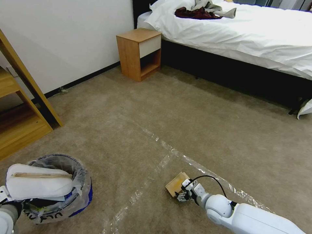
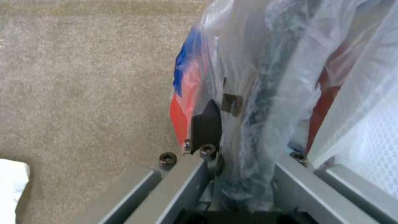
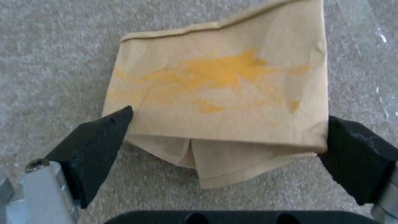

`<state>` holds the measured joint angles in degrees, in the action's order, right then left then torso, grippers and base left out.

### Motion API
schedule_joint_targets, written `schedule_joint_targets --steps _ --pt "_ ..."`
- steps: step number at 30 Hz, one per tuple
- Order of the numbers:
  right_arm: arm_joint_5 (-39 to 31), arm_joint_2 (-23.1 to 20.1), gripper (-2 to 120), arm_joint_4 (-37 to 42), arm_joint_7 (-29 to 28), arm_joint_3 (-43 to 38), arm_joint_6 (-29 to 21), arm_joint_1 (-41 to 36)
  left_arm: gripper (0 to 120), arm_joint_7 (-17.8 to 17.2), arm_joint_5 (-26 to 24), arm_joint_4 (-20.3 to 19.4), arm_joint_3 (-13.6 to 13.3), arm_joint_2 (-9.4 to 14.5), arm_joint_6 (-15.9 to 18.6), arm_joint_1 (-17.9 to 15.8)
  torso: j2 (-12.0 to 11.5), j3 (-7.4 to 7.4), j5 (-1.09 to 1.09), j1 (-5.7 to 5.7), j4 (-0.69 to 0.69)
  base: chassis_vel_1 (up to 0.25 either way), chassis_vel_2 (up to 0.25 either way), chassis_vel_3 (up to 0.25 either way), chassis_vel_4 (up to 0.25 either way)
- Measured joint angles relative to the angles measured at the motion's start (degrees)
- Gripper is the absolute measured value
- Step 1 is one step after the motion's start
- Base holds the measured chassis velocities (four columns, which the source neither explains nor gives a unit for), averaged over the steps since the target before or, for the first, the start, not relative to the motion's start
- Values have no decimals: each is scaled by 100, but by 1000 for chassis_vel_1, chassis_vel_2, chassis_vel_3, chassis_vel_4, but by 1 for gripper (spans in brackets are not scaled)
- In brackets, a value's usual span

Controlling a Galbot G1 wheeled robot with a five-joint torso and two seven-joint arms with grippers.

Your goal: Pick up the trash bin and place the garbage on the floor into it.

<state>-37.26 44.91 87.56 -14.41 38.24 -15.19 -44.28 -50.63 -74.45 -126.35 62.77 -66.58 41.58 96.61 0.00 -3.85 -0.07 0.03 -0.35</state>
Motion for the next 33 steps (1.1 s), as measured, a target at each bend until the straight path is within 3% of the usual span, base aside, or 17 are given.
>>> schedule_joint_targets --steps 27,33 --pt "285 302 99 -324 72 68 528 203 0 -6 42 13 -106 -1 -24 21 0 0 -2 0 0 0 0 0 0" --pt "355 337 79 -327 192 54 579 201 0 -15 44 -27 -100 -9 -39 34 0 0 -1 0 -1 0 0 0 0"
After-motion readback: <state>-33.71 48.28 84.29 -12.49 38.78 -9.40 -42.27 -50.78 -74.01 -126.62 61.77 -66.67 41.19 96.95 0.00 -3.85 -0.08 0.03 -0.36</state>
